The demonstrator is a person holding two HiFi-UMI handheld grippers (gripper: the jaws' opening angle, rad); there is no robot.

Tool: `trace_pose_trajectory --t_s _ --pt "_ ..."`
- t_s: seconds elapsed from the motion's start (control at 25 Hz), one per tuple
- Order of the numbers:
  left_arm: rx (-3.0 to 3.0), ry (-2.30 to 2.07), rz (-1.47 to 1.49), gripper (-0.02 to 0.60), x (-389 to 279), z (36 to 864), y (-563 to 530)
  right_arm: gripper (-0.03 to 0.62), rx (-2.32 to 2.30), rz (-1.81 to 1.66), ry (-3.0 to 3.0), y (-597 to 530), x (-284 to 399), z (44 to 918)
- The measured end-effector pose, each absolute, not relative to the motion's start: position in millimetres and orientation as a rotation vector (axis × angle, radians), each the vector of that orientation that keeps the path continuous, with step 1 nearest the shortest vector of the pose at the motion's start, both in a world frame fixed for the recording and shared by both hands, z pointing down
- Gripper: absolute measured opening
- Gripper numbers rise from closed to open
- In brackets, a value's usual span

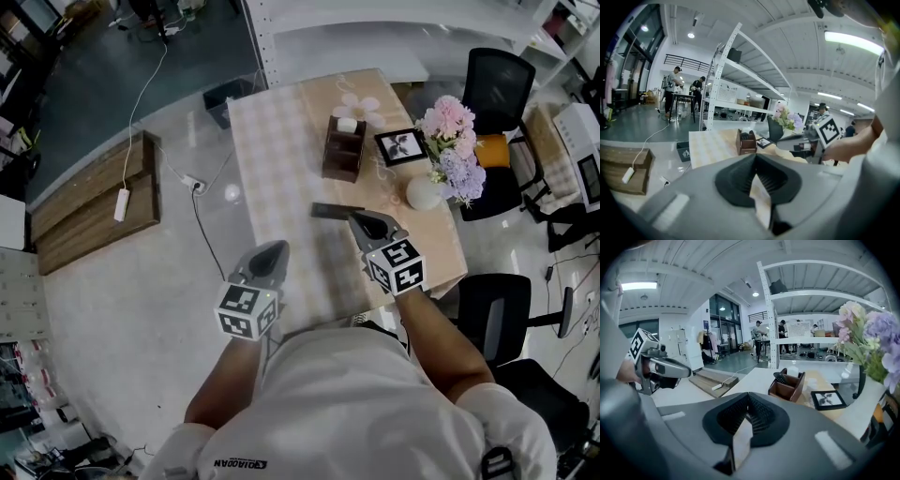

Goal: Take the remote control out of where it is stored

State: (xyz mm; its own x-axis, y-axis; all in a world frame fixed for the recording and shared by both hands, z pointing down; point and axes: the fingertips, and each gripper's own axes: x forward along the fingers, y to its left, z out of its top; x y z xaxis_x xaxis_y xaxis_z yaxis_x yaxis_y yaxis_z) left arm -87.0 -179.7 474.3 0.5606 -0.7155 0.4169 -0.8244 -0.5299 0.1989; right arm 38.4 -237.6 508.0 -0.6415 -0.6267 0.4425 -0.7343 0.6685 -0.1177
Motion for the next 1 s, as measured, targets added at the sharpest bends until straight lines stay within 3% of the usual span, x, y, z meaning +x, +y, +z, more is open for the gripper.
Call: trace_pose_trajectory --t_s 0.52,1.0 --pt "2.373 -1.275 0.424 0.003 -97.7 487.6 -187.8 0.016 1.099 0.115 -2.375 -346.6 31.4 526.9" --pt "2.317 -1.299 0.443 0.003 -104.6 497.1 -188.5 0.144 0.977 -0.068 -2.174 -414.1 20.7 564.0"
